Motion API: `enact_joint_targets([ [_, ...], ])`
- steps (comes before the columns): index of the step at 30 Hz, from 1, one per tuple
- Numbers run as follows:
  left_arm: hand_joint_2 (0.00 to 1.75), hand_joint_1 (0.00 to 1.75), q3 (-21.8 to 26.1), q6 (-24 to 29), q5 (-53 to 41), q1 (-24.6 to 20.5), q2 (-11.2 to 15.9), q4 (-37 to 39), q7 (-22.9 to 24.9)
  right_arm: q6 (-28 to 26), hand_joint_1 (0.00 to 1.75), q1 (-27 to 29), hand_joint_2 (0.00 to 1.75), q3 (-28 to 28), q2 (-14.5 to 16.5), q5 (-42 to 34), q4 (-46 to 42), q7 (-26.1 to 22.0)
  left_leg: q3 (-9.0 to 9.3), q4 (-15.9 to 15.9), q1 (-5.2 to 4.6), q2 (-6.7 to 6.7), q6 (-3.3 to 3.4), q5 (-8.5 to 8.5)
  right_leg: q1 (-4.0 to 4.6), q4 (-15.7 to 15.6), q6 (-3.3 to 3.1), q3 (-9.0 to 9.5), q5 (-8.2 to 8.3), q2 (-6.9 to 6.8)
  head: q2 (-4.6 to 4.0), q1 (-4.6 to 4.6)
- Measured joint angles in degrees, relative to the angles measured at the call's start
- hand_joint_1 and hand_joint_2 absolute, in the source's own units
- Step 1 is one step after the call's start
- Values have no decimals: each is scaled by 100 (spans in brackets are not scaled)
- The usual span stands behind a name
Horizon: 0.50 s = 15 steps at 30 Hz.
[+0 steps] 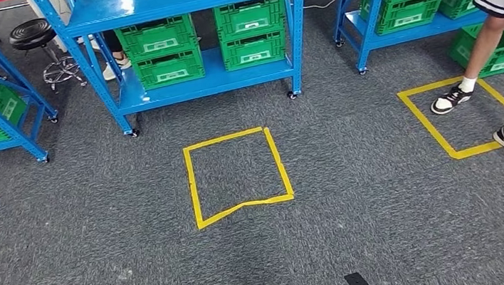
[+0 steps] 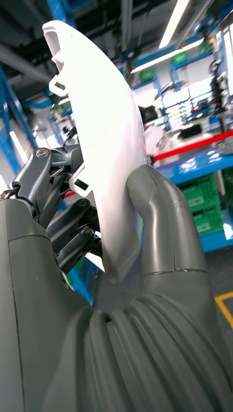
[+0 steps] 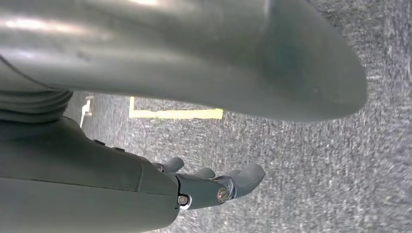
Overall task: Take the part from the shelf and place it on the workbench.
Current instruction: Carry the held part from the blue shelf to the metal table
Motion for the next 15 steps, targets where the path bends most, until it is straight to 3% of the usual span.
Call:
enact_joint_targets([
  [1,175,175,19,4,-11,40,-4,-10,0,1,0,1,0,8,0,12,0,-4,42,-68,9,20,-9,87,0,2,2,0,-4,-67,0,1],
  [4,175,175,93,10,-23,78,-4,-57,0,7,0,-3,0,39,2,45,0,-5,574,-1030,15,206,0,571,3,9,28,17,-22,-248,0,0],
  [5,175,175,109,11,-23,78,-3,-67,0,8,0,-4,0,44,2,50,0,-5,699,-1251,14,267,6,655,4,10,35,23,-26,-277,0,-1],
  [8,175,175,121,11,-23,78,-2,-75,-1,9,0,-6,0,46,1,54,0,-5,776,-1407,6,360,14,668,11,11,44,30,-31,-298,0,-1],
  [11,175,175,155,13,-23,73,-1,-86,-2,15,0,-7,0,55,-2,61,0,-5,806,-1518,-43,490,74,604,40,10,77,38,-41,-344,0,4],
  [13,175,175,189,16,-22,80,18,-100,-1,33,0,-12,0,73,-3,71,0,-4,795,-1519,-61,407,144,628,53,0,131,51,-42,-425,0,13],
  [15,175,175,242,18,-21,94,62,-128,-2,66,0,-17,0,92,-7,88,1,-3,774,-1544,-40,209,258,689,36,228,224,-29,-215,-241,0,25],
])
